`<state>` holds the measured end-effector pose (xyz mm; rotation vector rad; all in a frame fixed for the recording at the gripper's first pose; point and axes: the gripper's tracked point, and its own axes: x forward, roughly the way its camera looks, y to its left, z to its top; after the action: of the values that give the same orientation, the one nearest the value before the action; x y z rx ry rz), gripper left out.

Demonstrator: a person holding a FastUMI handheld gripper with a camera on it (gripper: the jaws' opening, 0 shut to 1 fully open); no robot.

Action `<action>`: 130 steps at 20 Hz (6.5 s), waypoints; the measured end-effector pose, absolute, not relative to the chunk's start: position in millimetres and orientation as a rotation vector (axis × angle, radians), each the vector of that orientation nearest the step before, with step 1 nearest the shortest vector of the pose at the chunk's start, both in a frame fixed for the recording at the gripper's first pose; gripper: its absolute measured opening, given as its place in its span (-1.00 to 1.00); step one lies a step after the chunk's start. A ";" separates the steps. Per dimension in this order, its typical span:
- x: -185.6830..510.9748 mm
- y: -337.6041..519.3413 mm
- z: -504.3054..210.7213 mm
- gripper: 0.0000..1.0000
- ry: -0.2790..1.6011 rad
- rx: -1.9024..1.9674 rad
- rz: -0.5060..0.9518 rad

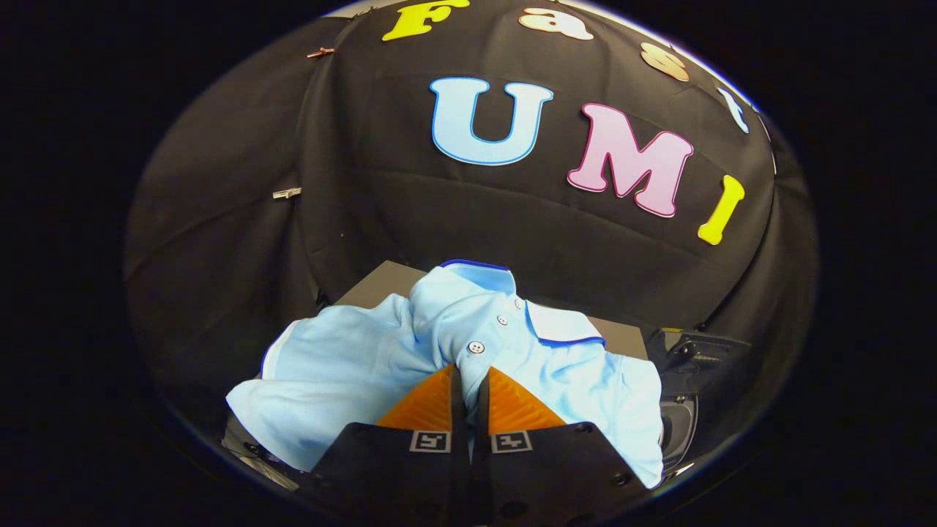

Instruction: Put the clothes into the washing machine and then close the washing machine lid.

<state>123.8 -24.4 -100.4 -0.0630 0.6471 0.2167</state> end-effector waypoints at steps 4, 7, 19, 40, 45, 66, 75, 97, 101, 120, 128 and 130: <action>115.8 -44.3 -95.8 -0.89 0.634 0.009 0.277; 108.0 -76.5 -101.9 -0.89 0.652 0.043 0.326; 127.8 -262.8 -115.3 -0.89 0.656 0.150 0.393; 132.2 -467.3 -206.0 -0.89 0.723 0.141 0.150; 128.8 -459.2 -231.5 -0.89 0.774 0.120 0.170; 84.2 -428.7 -425.7 -0.89 1.140 0.033 0.228; 85.3 -435.3 -433.2 0.50 1.089 0.095 0.224; 133.0 -454.9 -248.7 1.00 0.563 0.087 0.107; 146.0 -446.0 -166.4 0.99 0.343 0.080 0.141; 294.6 -467.9 -199.8 0.95 0.533 0.155 0.053; 293.1 -466.3 -202.9 1.00 0.536 0.133 0.053; 294.2 -465.3 -203.8 1.00 0.536 0.131 0.058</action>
<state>294.2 -465.3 -203.8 0.1310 0.5357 0.0576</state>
